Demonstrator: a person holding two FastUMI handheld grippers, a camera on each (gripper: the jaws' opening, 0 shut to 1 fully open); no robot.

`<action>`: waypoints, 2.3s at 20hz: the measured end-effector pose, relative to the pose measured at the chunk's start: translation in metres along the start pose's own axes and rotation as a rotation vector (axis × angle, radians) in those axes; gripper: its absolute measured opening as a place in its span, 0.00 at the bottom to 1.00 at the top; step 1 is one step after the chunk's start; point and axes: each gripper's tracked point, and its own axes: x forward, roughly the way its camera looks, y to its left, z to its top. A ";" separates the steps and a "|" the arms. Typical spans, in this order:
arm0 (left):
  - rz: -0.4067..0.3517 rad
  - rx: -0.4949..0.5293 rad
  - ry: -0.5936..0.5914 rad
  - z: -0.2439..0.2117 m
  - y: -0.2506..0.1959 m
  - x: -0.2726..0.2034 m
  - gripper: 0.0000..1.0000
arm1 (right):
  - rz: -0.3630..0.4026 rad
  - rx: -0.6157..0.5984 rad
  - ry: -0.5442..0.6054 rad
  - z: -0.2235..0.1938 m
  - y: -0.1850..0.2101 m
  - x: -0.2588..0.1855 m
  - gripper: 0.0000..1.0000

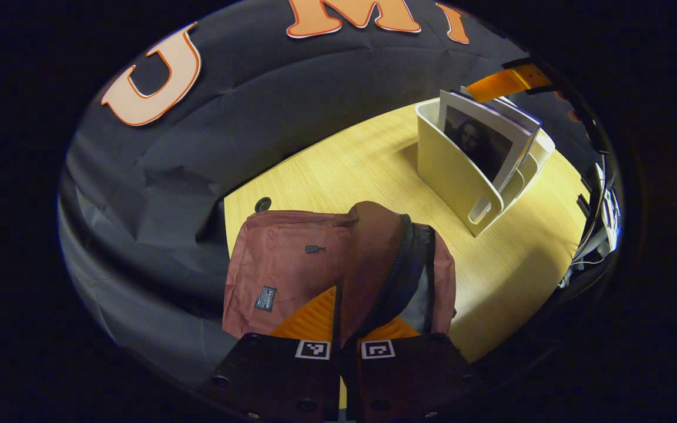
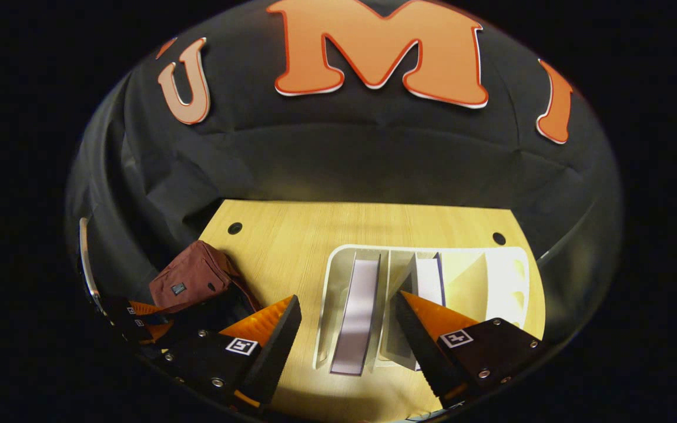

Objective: Open the schoolbag, grab two books from the bookshelf and put them into the schoolbag.

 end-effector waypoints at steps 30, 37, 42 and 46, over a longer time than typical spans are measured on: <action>-0.021 -0.040 0.008 -0.009 0.001 0.007 0.05 | -0.116 0.065 0.530 -0.066 -0.018 0.054 0.39; -0.029 -0.030 0.009 -0.010 0.000 0.007 0.05 | -0.027 0.121 0.488 -0.052 -0.005 0.007 0.38; -0.043 -0.002 0.014 -0.010 0.003 0.006 0.05 | 0.032 0.196 0.373 -0.030 -0.008 -0.048 0.37; -0.068 0.013 0.021 -0.001 0.004 0.002 0.05 | 0.065 0.251 0.271 -0.020 -0.010 -0.089 0.38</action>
